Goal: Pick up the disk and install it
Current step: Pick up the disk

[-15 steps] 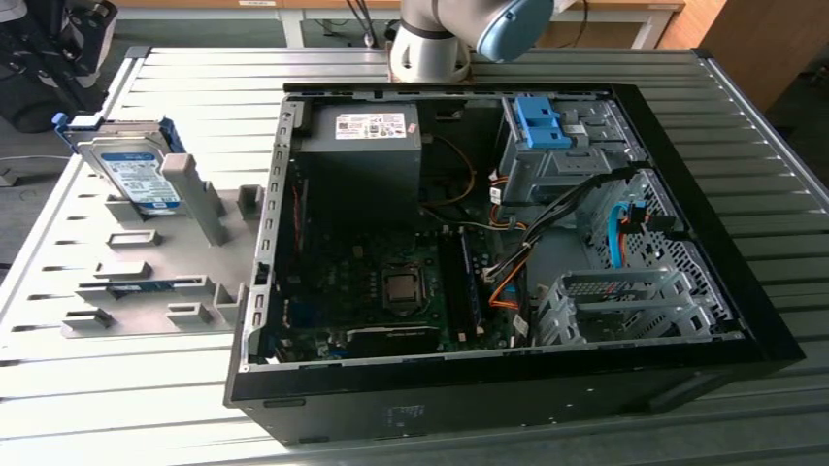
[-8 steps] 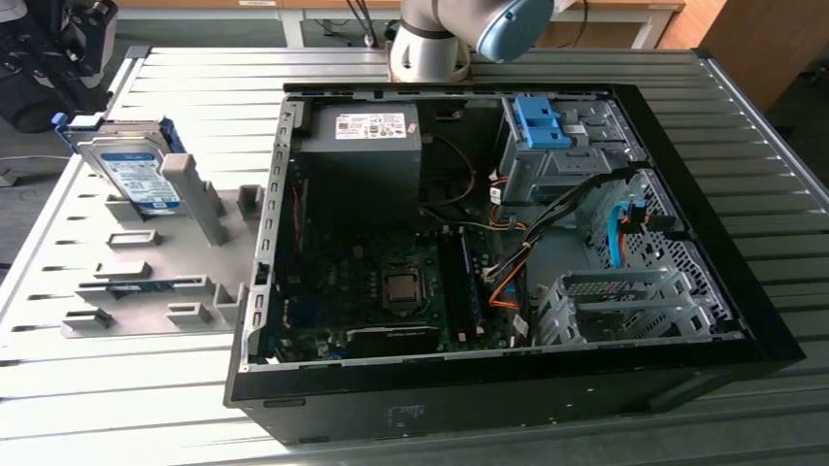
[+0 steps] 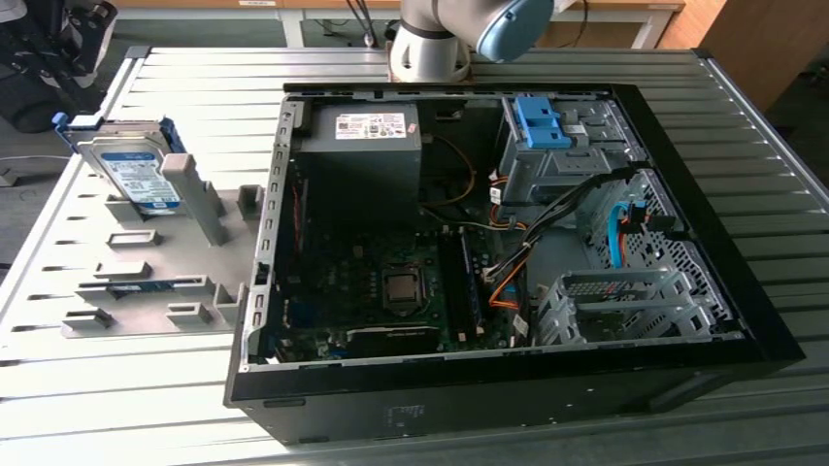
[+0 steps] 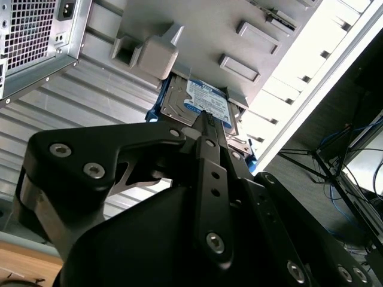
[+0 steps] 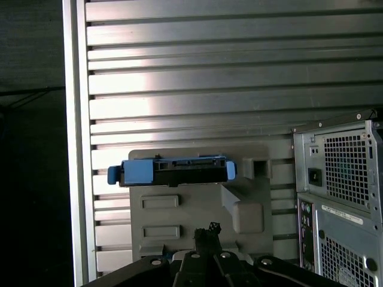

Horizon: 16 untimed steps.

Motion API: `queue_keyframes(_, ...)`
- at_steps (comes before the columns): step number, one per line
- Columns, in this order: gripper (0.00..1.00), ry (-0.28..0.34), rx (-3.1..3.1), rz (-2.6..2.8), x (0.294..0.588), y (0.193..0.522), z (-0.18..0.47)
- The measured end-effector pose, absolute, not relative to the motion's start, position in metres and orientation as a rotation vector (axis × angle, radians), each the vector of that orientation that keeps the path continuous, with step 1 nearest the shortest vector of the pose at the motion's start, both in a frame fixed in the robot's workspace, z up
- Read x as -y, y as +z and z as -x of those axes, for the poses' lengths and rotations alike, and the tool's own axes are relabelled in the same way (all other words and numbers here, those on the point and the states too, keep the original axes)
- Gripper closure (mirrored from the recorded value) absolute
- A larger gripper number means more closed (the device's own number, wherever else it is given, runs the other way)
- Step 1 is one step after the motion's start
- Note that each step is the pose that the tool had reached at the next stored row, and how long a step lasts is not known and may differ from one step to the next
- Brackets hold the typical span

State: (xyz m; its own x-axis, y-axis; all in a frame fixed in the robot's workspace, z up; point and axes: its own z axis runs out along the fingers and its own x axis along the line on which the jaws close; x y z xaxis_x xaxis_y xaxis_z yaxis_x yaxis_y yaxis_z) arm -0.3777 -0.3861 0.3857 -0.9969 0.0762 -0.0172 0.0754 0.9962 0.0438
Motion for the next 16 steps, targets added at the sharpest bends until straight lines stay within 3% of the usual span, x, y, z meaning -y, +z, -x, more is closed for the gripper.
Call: queue_keyframes(16,0.89,0.067,-3.12,-0.11,0.3864,0.3856,0.3777)
